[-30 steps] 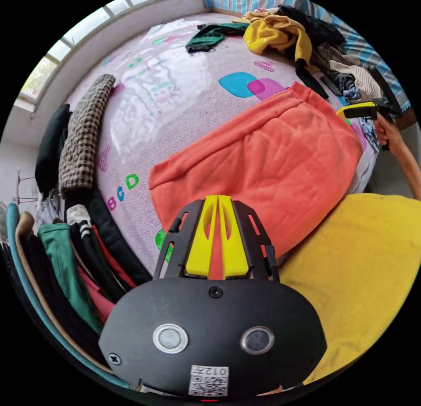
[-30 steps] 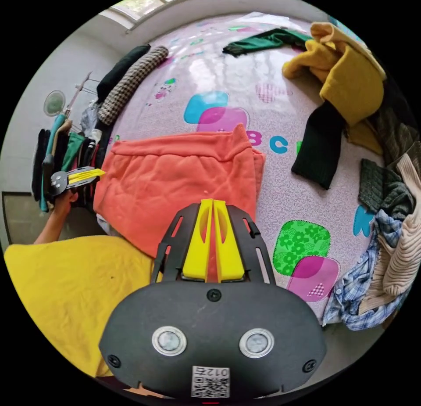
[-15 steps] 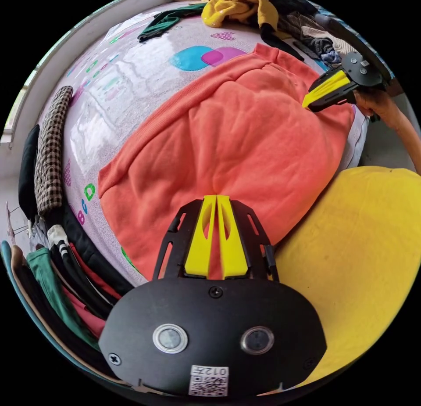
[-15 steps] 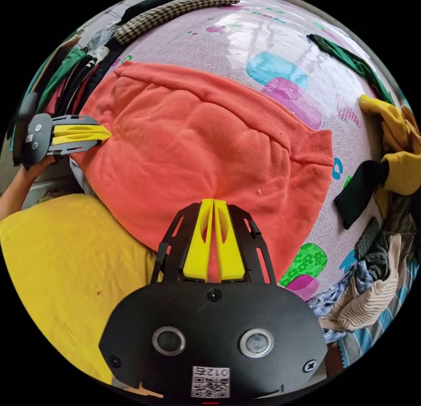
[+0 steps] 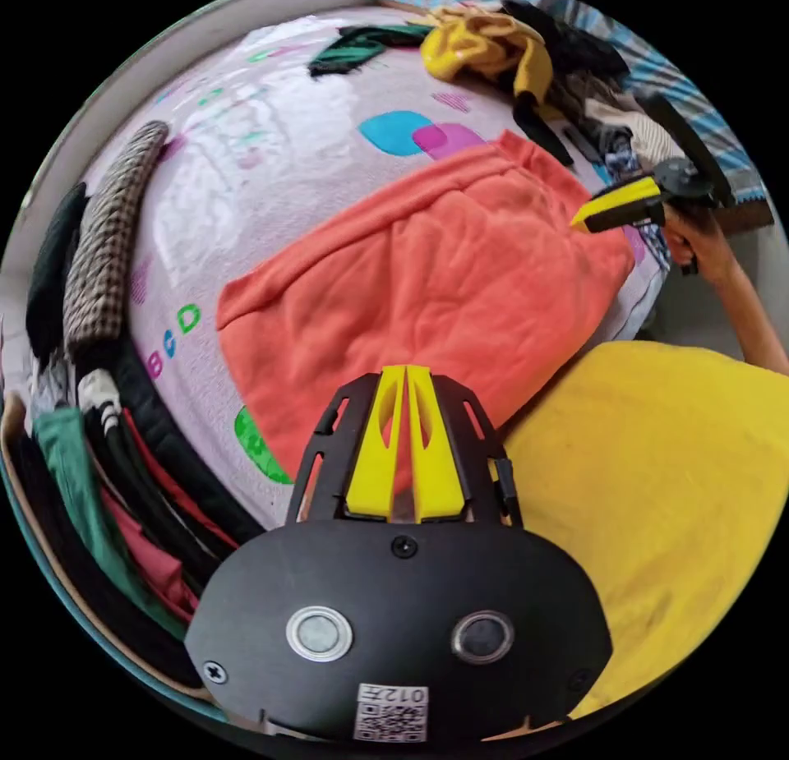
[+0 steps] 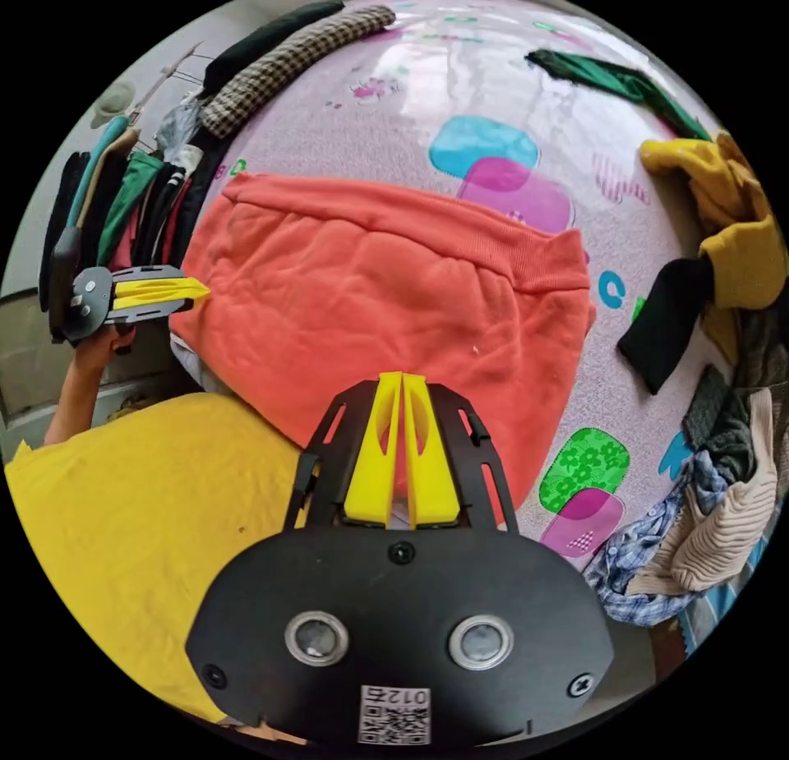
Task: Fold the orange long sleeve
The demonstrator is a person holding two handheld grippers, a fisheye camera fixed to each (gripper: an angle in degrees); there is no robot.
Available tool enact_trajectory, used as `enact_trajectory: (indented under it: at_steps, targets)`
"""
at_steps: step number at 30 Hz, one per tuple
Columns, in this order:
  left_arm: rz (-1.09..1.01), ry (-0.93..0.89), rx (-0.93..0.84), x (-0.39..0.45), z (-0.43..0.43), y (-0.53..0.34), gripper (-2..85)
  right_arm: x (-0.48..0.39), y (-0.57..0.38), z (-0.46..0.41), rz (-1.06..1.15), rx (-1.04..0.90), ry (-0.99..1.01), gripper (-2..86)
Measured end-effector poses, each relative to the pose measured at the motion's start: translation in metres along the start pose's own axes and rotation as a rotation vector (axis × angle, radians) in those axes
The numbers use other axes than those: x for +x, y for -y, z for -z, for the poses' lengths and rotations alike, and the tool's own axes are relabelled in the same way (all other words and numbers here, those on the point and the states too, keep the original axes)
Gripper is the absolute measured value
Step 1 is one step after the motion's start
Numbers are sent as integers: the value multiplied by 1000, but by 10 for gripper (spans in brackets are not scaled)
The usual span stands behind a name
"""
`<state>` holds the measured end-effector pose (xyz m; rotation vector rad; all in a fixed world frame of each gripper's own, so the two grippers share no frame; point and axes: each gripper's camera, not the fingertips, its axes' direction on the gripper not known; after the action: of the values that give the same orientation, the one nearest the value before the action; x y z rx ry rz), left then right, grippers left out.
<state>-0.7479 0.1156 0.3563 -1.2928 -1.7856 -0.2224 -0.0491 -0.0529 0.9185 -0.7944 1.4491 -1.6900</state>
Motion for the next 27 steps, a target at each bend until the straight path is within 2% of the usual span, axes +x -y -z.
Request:
enact_trajectory:
  at_steps: [3,6,8,10,16,21,27]
  targets:
    - [76,39,-19,-20,12,-37,4,-42,-8,20,127,62,21,8]
    - [89,10,-118,-34,-13,-56,2,-84,-1,5,275,24,68,8]
    - [96,78,-185,-41,-35,-62,1,-102,9,-21,317,-57,-35,7]
    - [114,70,-215,-50,-59,-66,-1,-114,20,-62,374,-157,-182,6]
    - [180,-11,-172,-73,-63,-69,-1,-106,26,-60,365,-192,-157,8]
    - [277,-59,-60,-98,-26,-105,1,-50,-25,14,224,5,3,8]
    - [212,-160,55,-88,-6,-107,4,83,-132,59,-174,95,-7,8]
